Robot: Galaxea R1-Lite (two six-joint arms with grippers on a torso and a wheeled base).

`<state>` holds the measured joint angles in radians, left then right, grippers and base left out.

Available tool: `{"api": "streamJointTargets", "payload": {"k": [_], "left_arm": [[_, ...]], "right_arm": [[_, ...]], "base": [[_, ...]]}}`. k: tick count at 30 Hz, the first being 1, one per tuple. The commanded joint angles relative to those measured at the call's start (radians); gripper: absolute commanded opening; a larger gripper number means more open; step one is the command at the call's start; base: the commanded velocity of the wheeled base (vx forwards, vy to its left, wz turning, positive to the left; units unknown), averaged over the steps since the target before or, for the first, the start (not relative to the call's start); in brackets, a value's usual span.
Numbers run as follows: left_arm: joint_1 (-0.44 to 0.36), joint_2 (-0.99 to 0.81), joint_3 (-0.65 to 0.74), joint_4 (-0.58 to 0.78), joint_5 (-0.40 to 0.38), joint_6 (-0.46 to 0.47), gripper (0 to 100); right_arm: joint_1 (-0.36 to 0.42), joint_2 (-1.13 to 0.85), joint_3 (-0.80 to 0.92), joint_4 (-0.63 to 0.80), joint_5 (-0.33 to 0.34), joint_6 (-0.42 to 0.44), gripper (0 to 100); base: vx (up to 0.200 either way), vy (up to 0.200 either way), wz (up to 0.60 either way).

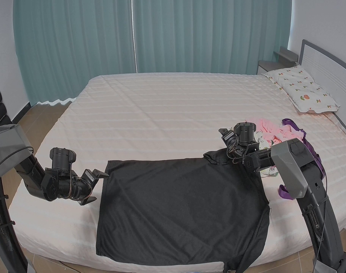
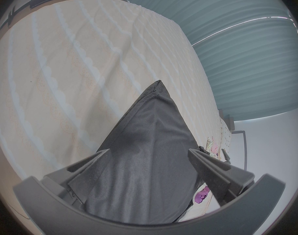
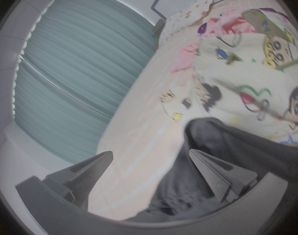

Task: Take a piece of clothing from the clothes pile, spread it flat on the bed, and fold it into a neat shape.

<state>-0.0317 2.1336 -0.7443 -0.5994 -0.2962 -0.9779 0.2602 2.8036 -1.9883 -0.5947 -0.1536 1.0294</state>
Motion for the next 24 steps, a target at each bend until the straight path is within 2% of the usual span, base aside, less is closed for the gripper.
{"api": "streamJointTargets", "payload": {"k": [1, 10, 11, 13, 14, 15, 17, 20, 22, 24], "left_arm": [[-0.001, 0.0, 0.0, 0.0, 0.0, -0.001, 100], [-0.001, 0.0, 0.002, 0.0, 0.0, -0.001, 100], [-0.001, 0.0, 0.002, 0.0, 0.0, 0.001, 100], [-0.001, -0.001, 0.002, 0.0, 0.0, 0.001, 100], [-0.001, -0.003, 0.002, 0.001, 0.0, -0.001, 100], [-0.001, -0.006, 0.003, 0.003, 0.0, -0.002, 100], [-0.001, -0.008, 0.014, 0.003, 0.0, -0.002, 100], [-0.007, -0.017, 0.042, 0.0, -0.001, 0.002, 100], [-0.008, -0.027, 0.049, 0.0, -0.001, 0.004, 100], [-0.01, -0.049, 0.063, 0.001, -0.001, 0.004, 100]], "right_arm": [[-0.015, -0.038, -0.012, -0.079, 0.011, -0.008, 100], [-0.045, -0.058, 0.032, 0.003, 0.003, -0.054, 100], [-0.042, -0.092, 0.131, -0.002, 0.003, -0.097, 100], [-0.039, -0.121, 0.209, -0.011, 0.005, -0.12, 100], [-0.035, -0.165, 0.302, -0.034, 0.006, -0.134, 100], [-0.035, -0.165, 0.302, -0.034, 0.006, -0.134, 100], [-0.027, -0.25, 0.487, -0.105, 0.006, -0.161, 100], [-0.022, -0.335, 0.686, -0.195, 0.012, -0.187, 100], [-0.019, -0.365, 0.757, -0.232, 0.019, -0.189, 100], [-0.013, -0.421, 0.93, -0.326, 0.029, -0.19, 100]], "base": [[0.0, 0.0, 0.0], [0.0, 0.0, 0.0], [0.0, 0.0, 0.0], [0.0, 0.0, 0.0], [0.0, 0.0, 0.0], [-0.2, 0.0, 0.0], [-0.2, 0.0, 0.0], [-0.2, 0.0, 0.0], [-0.2, 0.0, 0.0], [-0.2, 0.0, 0.0]]}}
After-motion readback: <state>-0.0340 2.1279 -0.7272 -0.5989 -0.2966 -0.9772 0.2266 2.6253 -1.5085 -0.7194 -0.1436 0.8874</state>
